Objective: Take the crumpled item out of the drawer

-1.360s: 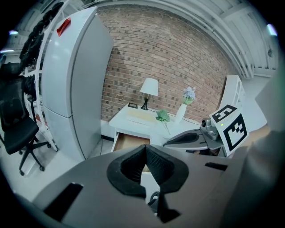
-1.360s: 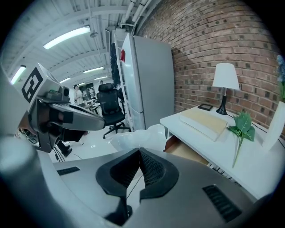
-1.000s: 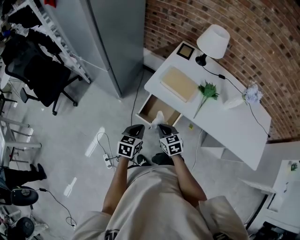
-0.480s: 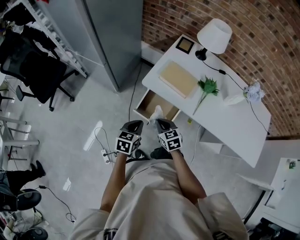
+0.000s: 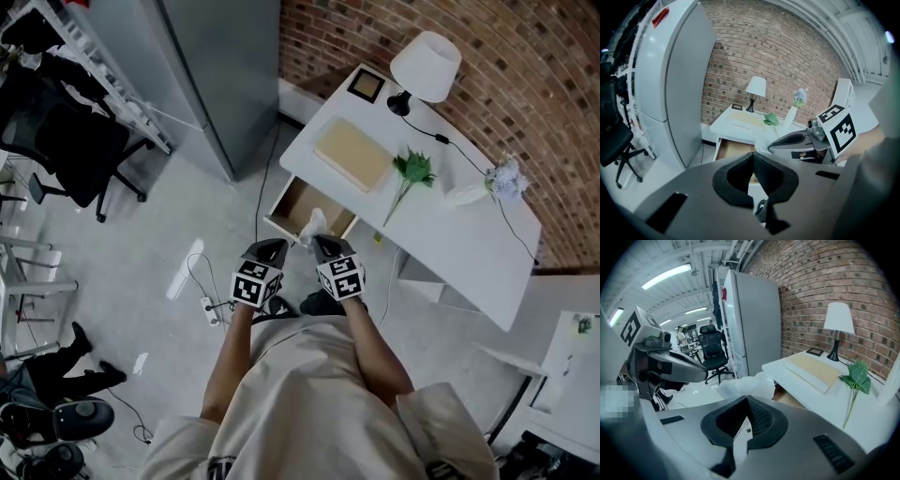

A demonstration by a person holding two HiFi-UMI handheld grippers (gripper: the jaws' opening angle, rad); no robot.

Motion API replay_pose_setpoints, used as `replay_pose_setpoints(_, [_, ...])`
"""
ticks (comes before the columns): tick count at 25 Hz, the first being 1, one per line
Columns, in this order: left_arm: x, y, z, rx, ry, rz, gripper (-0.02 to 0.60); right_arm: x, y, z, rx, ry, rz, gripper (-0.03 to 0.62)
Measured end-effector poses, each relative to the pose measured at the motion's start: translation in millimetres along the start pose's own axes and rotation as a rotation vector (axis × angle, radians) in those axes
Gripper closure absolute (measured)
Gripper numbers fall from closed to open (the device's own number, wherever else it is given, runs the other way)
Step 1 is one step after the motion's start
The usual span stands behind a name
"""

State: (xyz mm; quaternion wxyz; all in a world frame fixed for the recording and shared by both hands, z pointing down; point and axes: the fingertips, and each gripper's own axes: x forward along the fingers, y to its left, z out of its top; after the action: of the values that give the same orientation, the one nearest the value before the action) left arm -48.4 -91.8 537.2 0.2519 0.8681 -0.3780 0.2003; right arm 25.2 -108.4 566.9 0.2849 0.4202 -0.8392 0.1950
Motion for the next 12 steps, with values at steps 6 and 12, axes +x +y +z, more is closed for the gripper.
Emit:
replay_pose_setpoints(6, [-4.7, -2.4, 3.4, -0.011, -0.023, 0.002, 0.568, -2.2, -0.1, -0.9, -0.001, 0.0, 0.001, 0.568])
replay_pose_setpoints(12, [-6.9, -3.8, 3.3, -0.002, -0.031, 0.01, 0.568, -2.7, -0.8, -2.9, -0.009, 0.005, 0.002, 0.568])
